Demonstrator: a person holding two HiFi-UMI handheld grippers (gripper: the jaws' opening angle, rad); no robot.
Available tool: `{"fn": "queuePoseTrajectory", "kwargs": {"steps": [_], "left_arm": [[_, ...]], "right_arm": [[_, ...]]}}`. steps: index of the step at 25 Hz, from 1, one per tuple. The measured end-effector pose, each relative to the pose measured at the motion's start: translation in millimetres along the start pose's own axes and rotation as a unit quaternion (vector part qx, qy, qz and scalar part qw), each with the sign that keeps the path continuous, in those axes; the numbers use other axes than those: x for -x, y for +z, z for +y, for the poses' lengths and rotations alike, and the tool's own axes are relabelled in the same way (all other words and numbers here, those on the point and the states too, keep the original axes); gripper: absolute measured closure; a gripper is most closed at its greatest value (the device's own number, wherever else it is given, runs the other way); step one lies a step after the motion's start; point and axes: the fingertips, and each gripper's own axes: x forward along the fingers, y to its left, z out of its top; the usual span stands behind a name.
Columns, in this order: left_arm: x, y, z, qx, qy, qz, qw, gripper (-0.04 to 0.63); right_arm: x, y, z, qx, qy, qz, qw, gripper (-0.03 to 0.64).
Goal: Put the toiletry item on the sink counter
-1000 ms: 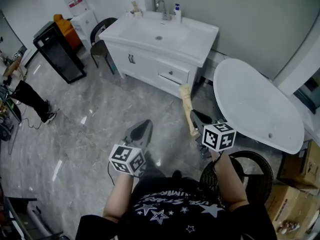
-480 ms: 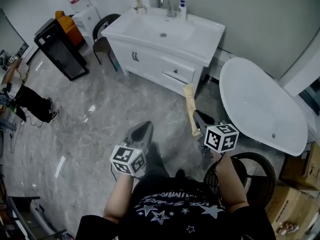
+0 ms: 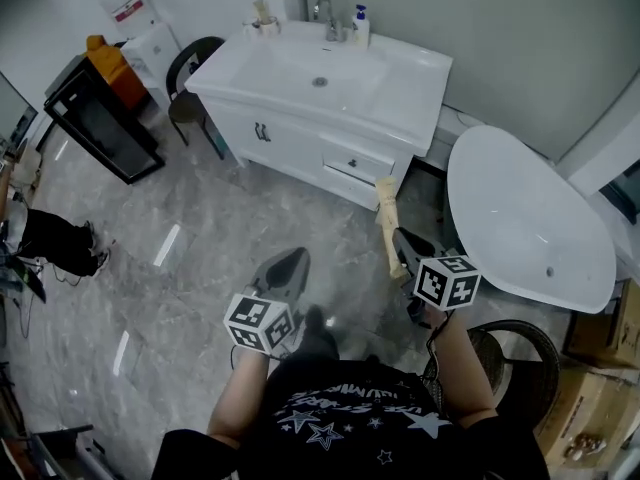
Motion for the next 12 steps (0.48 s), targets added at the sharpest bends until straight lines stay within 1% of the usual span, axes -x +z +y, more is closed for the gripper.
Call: {"fn": "queuePoseTrajectory", "kwargs": {"steps": [5, 12], "left_arm": [[-26.9, 16.1, 39.6, 0.010, -0.015, 0.004, 0.9998, 0.575], [-59.5, 31.0, 74.2, 0.009, -0.051, 0.010, 0.9986, 0.575]], "right_arm": [[-36.7, 18.9, -3.7, -0.008, -0.017, 0.001, 1.000, 0.597], [-65.6, 42.9, -13.2, -0.020, -0.055, -0.009, 0.998, 0.597]]}}
